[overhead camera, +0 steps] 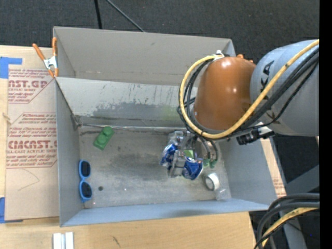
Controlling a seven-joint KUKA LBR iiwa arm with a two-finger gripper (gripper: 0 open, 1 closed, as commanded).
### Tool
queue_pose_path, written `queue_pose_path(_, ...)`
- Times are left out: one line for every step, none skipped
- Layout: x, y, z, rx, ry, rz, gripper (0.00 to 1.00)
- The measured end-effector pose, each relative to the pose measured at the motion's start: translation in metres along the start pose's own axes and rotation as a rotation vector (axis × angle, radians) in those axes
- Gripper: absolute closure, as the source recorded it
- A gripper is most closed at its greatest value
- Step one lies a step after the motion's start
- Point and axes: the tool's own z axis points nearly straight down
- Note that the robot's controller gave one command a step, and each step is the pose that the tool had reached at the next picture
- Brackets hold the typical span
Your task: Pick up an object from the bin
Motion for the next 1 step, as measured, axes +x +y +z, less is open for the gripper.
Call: queue_pose_path(0.0056,0.0194,0.1401,-0.001,0.011,-0.435,1.00)
